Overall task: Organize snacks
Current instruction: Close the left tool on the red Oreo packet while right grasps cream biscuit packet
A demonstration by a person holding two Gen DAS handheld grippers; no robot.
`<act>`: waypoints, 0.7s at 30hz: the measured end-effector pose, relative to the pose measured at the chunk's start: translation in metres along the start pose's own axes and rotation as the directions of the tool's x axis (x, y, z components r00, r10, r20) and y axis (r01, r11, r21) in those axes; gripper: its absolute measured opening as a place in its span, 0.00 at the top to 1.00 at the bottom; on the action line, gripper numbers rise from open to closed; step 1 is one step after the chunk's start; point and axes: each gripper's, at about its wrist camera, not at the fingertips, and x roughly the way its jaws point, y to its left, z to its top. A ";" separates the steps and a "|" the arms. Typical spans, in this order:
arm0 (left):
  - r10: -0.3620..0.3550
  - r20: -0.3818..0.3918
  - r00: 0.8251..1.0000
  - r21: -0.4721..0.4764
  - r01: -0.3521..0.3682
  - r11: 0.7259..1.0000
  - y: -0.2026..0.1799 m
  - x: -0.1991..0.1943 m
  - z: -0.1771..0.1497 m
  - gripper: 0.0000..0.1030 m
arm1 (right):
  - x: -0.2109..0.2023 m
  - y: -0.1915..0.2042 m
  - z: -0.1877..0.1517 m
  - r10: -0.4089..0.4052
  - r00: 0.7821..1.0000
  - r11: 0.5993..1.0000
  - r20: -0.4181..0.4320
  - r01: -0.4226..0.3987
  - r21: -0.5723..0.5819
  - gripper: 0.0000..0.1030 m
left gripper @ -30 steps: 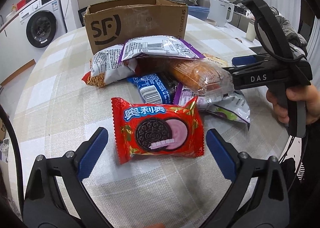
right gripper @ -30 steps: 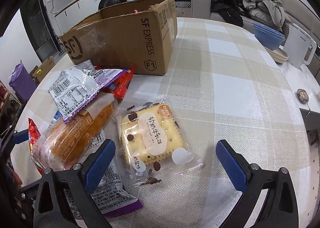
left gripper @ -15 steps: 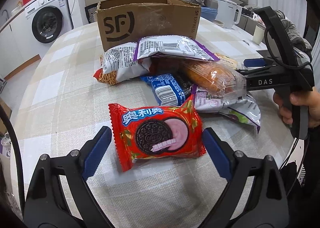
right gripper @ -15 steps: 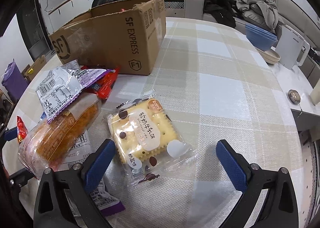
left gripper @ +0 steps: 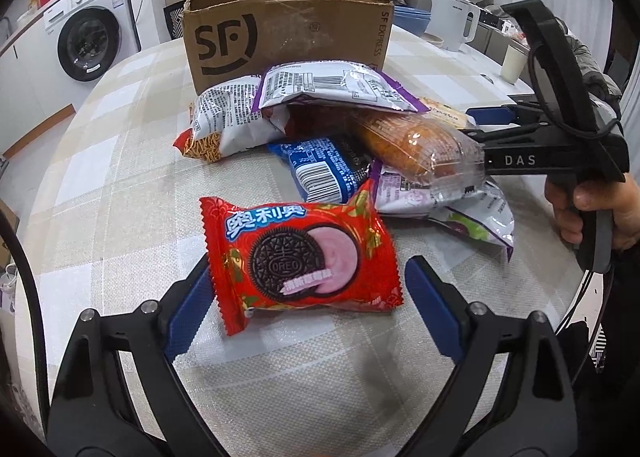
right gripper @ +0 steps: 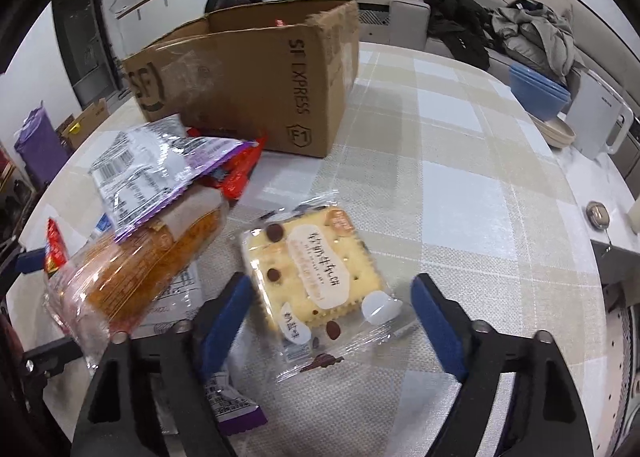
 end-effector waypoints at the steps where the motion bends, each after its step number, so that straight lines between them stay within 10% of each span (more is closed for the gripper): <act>1: -0.001 0.000 1.000 -0.001 0.001 1.000 0.000 0.000 0.000 0.11 | -0.001 0.001 0.000 0.005 1.000 1.000 0.002 -0.005 -0.007 0.25; 21: -0.008 -0.013 1.000 -0.044 0.008 0.999 0.006 0.003 -0.001 0.11 | -0.009 0.009 -0.005 0.023 1.000 0.999 0.014 -0.022 -0.034 0.40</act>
